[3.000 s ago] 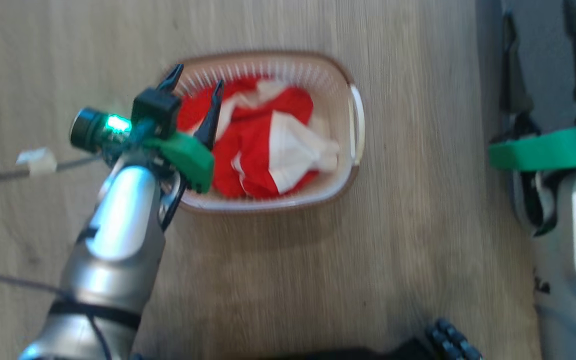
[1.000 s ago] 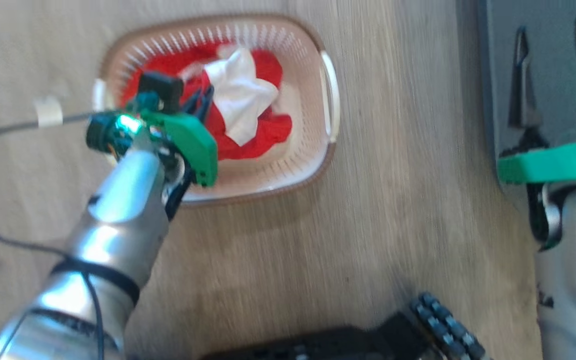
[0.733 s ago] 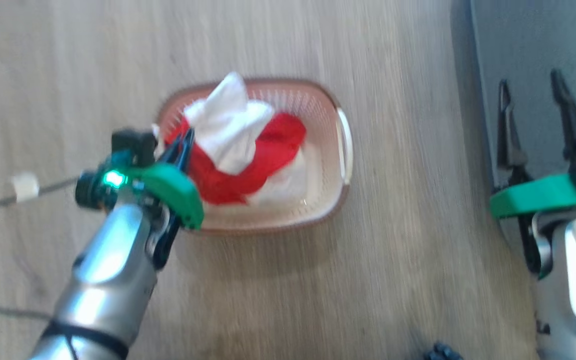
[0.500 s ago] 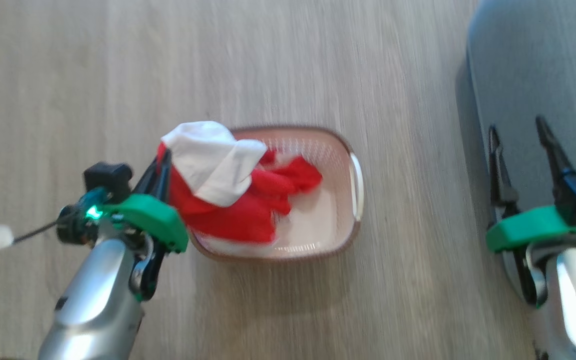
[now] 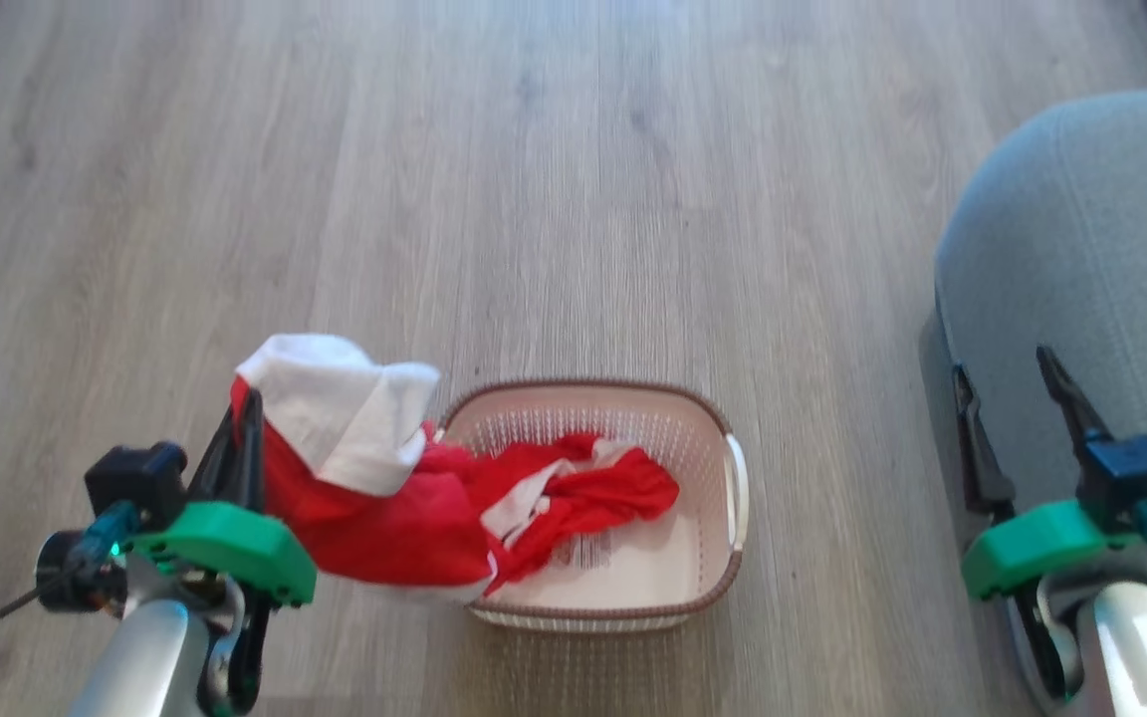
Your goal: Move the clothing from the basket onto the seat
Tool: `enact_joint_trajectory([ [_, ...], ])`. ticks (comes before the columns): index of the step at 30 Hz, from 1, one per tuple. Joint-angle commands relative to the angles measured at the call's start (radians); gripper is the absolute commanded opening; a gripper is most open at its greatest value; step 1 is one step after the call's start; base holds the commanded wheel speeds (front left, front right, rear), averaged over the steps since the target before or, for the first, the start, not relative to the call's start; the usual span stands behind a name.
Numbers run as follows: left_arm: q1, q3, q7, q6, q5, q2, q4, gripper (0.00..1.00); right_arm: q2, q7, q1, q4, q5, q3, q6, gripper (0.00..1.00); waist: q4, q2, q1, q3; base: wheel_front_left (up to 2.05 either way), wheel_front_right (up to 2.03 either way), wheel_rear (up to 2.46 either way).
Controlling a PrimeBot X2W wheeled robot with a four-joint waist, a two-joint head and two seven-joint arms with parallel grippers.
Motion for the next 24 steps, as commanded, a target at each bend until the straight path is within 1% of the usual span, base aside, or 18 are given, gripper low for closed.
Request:
enact_joint_trajectory([
  [1, -0.023, 0.046, 0.003, 0.009, 0.002, 0.036, -0.052, 0.0, -0.02, -0.006, -0.009, -0.025, 0.006, 0.024, 0.0, 1.0, 0.004, -0.0001, 0.0002, -0.023, 0.0, 0.0, 0.0],
  [8, 0.017, 0.044, 0.038, 0.029, -0.002, 0.05, -0.131, 0.0, -0.022, -0.006, 0.003, -0.009, 0.012, 0.057, 0.0, 1.0, -0.001, -0.0001, 0.0002, -0.038, 0.0, 0.0, 0.0],
  [20, 0.028, 0.032, 0.059, 0.039, -0.003, 0.059, -0.178, 0.0, -0.023, -0.006, -0.003, 0.005, 0.022, 0.07, 0.0, 1.0, -0.012, -0.0001, 0.0002, -0.036, 0.0, 0.0, 0.0],
  [22, 0.023, 0.026, 0.062, 0.036, -0.001, 0.06, -0.187, 0.0, -0.022, -0.006, -0.006, 0.002, 0.028, 0.093, 0.0, 1.0, -0.013, -0.0001, 0.0002, -0.034, 0.0, 0.0, 0.0],
  [24, 0.013, 0.019, 0.066, 0.032, -0.001, 0.058, -0.199, 0.0, -0.021, -0.006, -0.016, -0.001, 0.041, 0.137, 0.0, 1.0, -0.014, -0.0001, 0.0002, -0.031, 0.0, 0.0, 0.0],
])
